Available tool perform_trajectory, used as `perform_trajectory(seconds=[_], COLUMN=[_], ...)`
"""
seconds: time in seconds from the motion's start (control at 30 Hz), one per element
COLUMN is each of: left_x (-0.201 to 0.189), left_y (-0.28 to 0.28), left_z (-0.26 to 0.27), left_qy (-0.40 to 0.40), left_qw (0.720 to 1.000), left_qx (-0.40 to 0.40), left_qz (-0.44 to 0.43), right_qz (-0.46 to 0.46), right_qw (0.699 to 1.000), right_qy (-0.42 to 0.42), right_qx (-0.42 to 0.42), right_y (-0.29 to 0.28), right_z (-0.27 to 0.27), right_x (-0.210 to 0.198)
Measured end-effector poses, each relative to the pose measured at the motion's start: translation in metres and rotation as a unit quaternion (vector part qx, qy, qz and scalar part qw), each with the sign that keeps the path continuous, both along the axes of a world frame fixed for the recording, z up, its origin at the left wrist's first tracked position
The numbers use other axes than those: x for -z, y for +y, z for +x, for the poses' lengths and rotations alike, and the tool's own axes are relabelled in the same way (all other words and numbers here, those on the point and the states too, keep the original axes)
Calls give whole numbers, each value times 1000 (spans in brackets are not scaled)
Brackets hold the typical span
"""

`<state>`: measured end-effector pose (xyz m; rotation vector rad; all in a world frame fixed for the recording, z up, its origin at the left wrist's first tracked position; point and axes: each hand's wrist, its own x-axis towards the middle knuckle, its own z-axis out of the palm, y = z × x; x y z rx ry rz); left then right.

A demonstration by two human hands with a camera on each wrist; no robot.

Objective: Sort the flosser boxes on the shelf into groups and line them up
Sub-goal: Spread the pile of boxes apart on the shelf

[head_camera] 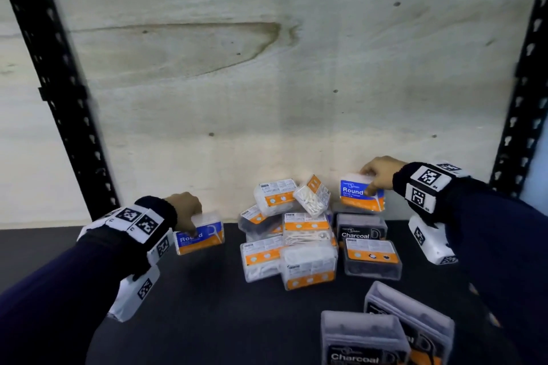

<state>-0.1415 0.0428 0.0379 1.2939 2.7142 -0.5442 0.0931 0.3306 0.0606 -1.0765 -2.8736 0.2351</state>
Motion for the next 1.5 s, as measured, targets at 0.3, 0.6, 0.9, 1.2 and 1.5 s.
perform_trajectory(seconds=[0.3,0.6,0.9,1.2,1.5], left_x=[-42,-68,-84,-70,-38], left_y=[-16,14,95,198,265], left_z=[56,142,218,285,326], left_qy=[-13,-25,3,10,24], left_qw=[997,980,962,953,941], left_qx=[61,184,257,302,336], left_qz=[40,70,87,37,-17], right_qz=[0,1,94,44,-18], right_qw=[996,996,971,957,958], right_qy=[83,80,27,-21,-37], right_qx=[14,39,217,285,284], right_y=[-42,-83,-68,-53,-35], right_z=[95,215,258,281,288], right_x=[-50,-60,-35,11,45])
